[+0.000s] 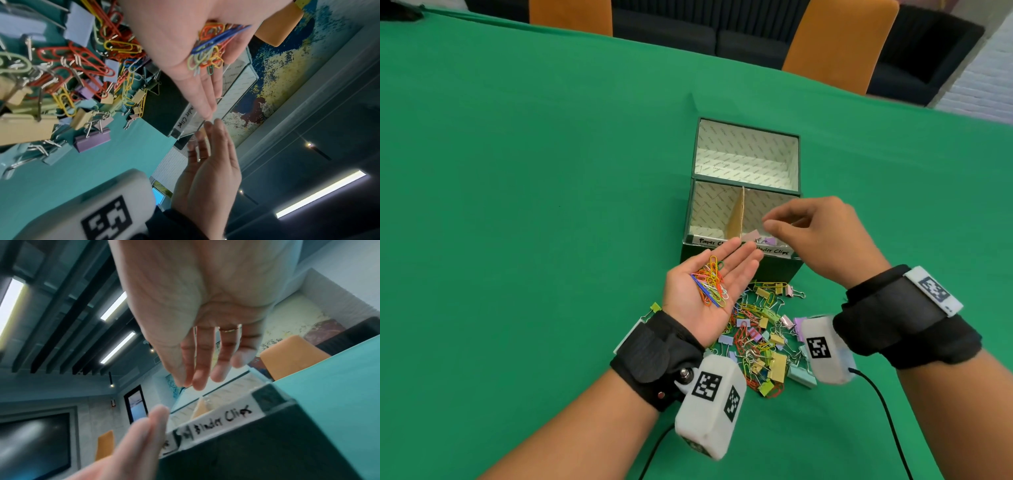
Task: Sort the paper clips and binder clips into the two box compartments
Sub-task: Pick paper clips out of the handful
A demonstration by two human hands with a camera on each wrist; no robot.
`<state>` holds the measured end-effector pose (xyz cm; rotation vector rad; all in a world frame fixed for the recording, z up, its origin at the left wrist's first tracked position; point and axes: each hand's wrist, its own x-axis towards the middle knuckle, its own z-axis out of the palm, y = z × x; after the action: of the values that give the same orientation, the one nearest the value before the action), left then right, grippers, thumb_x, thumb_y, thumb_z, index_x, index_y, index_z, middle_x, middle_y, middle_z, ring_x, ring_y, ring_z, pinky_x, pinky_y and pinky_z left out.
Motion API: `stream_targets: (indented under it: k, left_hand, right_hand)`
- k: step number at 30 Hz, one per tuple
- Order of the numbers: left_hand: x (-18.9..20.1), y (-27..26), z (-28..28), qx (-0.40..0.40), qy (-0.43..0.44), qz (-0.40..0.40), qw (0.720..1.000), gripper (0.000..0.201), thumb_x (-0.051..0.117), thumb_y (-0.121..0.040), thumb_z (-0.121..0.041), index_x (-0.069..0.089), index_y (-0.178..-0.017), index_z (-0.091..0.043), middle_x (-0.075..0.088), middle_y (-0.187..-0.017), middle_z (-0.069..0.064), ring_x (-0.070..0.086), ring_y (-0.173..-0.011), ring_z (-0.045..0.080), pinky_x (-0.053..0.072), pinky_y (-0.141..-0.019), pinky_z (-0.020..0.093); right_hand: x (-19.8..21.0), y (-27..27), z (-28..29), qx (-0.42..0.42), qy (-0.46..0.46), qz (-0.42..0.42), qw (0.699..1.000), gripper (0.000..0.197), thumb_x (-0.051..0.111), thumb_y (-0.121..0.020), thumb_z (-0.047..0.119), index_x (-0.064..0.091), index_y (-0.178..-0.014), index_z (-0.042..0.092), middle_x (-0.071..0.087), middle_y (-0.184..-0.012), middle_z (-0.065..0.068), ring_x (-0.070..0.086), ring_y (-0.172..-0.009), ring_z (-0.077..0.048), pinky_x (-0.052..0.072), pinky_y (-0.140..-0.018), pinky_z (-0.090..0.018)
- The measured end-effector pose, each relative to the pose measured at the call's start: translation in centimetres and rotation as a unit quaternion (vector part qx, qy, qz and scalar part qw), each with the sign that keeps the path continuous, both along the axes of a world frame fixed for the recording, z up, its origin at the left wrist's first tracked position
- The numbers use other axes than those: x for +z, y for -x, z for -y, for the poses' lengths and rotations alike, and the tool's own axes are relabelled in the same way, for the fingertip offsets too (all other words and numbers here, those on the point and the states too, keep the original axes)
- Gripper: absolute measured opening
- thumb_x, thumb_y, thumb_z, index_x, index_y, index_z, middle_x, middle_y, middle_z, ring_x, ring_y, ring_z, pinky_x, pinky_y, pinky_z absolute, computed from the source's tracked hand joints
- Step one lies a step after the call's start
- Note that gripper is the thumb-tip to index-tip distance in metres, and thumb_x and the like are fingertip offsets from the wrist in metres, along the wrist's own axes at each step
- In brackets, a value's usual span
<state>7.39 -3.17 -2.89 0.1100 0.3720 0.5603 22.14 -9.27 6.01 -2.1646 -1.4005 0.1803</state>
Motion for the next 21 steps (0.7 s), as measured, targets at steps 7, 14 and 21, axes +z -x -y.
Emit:
stream_targets:
  k: [7,14,21]
  left_hand:
    - [-0.7,-0.2,-0.1,0.010,-0.033,-0.027,0.999,0.049,0.033,-0.096,-0.022,0.048,-0.134,0.005,0.052,-0.134,0.025,0.054,-0.118,0.031,0.036,-0.111,0.037]
    - [-0.7,-0.4,0.2,0.035,-0.016,-0.025,0.999,0.041,0.040,-0.091,-0.022,0.076,-0.091,-0.002,0.067,-0.084,0.008,0.059,-0.069,0.015,0.045,-0.076,0.024]
    - [0.1,-0.3,0.2,0.035,-0.031,0.004,0.999,0.039,0.029,-0.097,-0.023,0.058,-0.108,0.001,0.071,-0.086,0.020,0.071,-0.071,0.026,0.059,-0.067,0.031]
  right_hand:
    - [1.0,4.3,0.3,0.124,0.131,-0.006,0.984,0.010,0.074,-0.080,0.040,0.077,-0.082,0.031,0.065,-0.057,0.025,0.057,-0.055,0.014,0.040,-0.054,-0.004]
    - [-0.9,7.1,-0.3,0.125,0.207,0.087,0.966,0.025,0.077,-0.071,0.041,0.071,-0.087,0.022,0.067,-0.082,0.005,0.063,-0.078,-0.015,0.048,-0.068,-0.027]
    - [-0.9,6.6,-0.1,0.112,0.169,0.042,0.978,0.013,0.072,-0.078,0.021,0.076,-0.089,0.020,0.073,-0.080,0.001,0.067,-0.077,-0.011,0.048,-0.075,-0.021]
